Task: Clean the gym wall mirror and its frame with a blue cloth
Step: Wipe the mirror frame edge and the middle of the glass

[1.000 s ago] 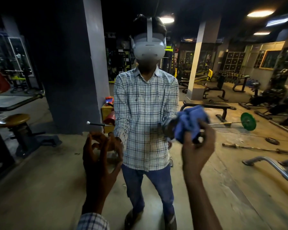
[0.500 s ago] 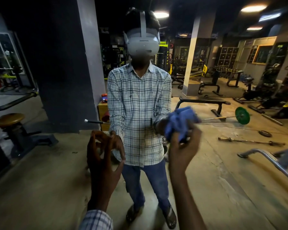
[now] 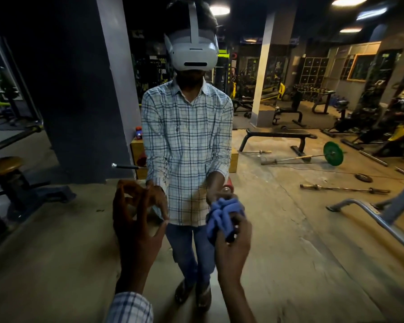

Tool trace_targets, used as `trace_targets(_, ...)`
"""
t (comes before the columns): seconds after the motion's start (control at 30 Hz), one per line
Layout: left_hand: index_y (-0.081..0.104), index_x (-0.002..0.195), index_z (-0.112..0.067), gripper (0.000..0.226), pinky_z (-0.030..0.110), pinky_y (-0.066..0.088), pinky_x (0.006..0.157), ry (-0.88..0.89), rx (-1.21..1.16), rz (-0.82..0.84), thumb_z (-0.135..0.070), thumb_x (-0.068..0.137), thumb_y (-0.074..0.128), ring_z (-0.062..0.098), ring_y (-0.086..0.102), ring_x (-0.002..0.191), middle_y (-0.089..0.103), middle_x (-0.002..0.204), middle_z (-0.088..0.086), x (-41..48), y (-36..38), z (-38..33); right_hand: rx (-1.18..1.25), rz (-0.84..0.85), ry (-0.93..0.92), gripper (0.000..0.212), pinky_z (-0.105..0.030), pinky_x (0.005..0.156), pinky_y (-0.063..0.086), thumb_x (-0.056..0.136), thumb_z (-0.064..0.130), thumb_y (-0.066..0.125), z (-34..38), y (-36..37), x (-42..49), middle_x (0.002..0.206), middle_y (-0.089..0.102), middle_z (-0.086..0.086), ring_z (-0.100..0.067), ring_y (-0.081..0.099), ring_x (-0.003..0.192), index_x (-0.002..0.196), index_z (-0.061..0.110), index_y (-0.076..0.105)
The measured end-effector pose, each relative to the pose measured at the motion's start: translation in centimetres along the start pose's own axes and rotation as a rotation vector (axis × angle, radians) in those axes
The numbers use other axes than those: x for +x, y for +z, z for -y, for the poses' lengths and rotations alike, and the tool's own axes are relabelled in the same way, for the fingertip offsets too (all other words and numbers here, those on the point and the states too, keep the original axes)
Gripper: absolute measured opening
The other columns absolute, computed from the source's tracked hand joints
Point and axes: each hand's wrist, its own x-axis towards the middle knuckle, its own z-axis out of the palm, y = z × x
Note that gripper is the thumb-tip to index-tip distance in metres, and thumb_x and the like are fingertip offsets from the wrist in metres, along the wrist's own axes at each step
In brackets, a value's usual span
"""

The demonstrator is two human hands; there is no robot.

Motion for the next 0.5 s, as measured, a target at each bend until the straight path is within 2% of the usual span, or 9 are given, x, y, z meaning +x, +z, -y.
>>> trace_targets(0.03,0.046,0.155,-0.016,0.1,0.067,0.039,0.109,0.001,0.0,0.007,-0.027,0.069,0.094,0.05,0.033,0.146,0.013,0.169,0.021,0.0,-0.1,0.0,-0.037,0.051,-0.031,0.051,-0.035,0.086,0.055,0.087,0.011,0.075,-0.4,-0.5,-0.2,0.109,0.058,0.019,-0.007,0.061,0.101,0.112,0.052,0.056)
trace_targets(0.07,0.047,0.154,-0.015,0.098,0.067,0.042,0.107,-0.001,0.0,0.01,-0.026,0.069,0.094,0.049,0.037,0.144,0.012,0.169,0.019,0.1,-0.2,0.0,-0.068,0.045,-0.026,0.046,-0.04,0.085,0.056,0.086,0.014,0.076,-1.0,-1.2,0.3,0.109,0.059,0.014,-0.012,0.062,0.101,0.112,0.047,0.057)
trace_targets(0.13,0.048,0.154,-0.013,0.095,0.067,0.045,0.103,0.021,0.004,0.003,-0.027,0.071,0.093,0.048,0.038,0.143,0.006,0.172,0.009,0.2,-0.4,0.0,-0.073,-0.096,0.084,0.034,-0.055,0.082,0.057,0.085,0.033,0.07,-2.5,-2.8,2.0,0.11,0.06,0.008,-0.022,0.064,0.101,0.114,0.042,0.055)
trace_targets(0.17,0.048,0.153,-0.012,0.094,0.068,0.046,0.102,0.026,0.005,0.004,-0.028,0.072,0.093,0.048,0.038,0.143,0.006,0.172,0.007,0.1,-0.4,0.1,-0.06,-0.161,0.137,0.033,-0.057,0.082,0.057,0.084,0.037,0.067,-3.1,-3.3,2.8,0.112,0.061,0.006,-0.023,0.064,0.101,0.115,0.043,0.055)
trace_targets(0.27,0.046,0.151,-0.011,0.094,0.069,0.047,0.1,-0.021,0.012,0.0,-0.031,0.071,0.092,0.048,0.038,0.141,0.016,0.166,0.017,-0.2,-0.3,-0.1,-0.064,-0.175,0.15,0.036,-0.056,0.077,0.058,0.088,0.021,0.07,-3.4,-3.6,3.3,0.112,0.062,0.005,-0.024,0.064,0.098,0.117,0.039,0.057)
trace_targets(0.37,0.044,0.149,-0.014,0.099,0.061,0.053,0.091,-0.074,-0.04,-0.027,-0.022,0.066,0.097,0.035,0.039,0.132,0.024,0.156,0.013,-0.1,-1.3,-1.8,-0.016,-0.126,0.153,0.037,-0.053,0.075,0.06,0.09,0.014,0.071,-3.1,-3.5,2.7,0.113,0.062,0.003,-0.023,0.065,0.096,0.117,0.036,0.057)
trace_targets(0.4,0.041,0.15,-0.018,0.098,0.06,0.054,0.091,-0.055,-0.05,-0.026,-0.023,0.069,0.095,0.033,0.037,0.132,0.024,0.155,0.012,0.0,-1.4,-1.8,-0.007,-0.124,0.155,0.036,-0.053,0.075,0.06,0.091,0.013,0.072,-3.1,-3.6,2.7,0.113,0.063,0.002,-0.023,0.065,0.096,0.116,0.034,0.058)
trace_targets(0.43,0.036,0.154,-0.028,0.096,0.061,0.051,0.098,-0.027,-0.005,-0.009,-0.028,0.075,0.09,0.034,0.033,0.138,0.023,0.159,0.012,-0.1,-1.4,-1.6,0.009,-0.128,0.165,0.034,-0.052,0.075,0.061,0.091,0.012,0.072,-3.2,-3.6,2.8,0.113,0.064,0.001,-0.023,0.065,0.096,0.116,0.031,0.059)
trace_targets(0.5,0.023,0.151,-0.062,0.085,0.056,0.036,0.116,-0.015,0.036,0.085,-0.044,0.085,0.072,0.036,0.028,0.15,0.023,0.167,0.014,-0.1,-1.5,-1.8,0.066,-0.17,0.198,0.03,-0.049,0.074,0.061,0.092,0.01,0.072,-2.6,-3.7,3.3,0.113,0.065,-0.004,-0.027,0.065,0.096,0.114,0.027,0.06)
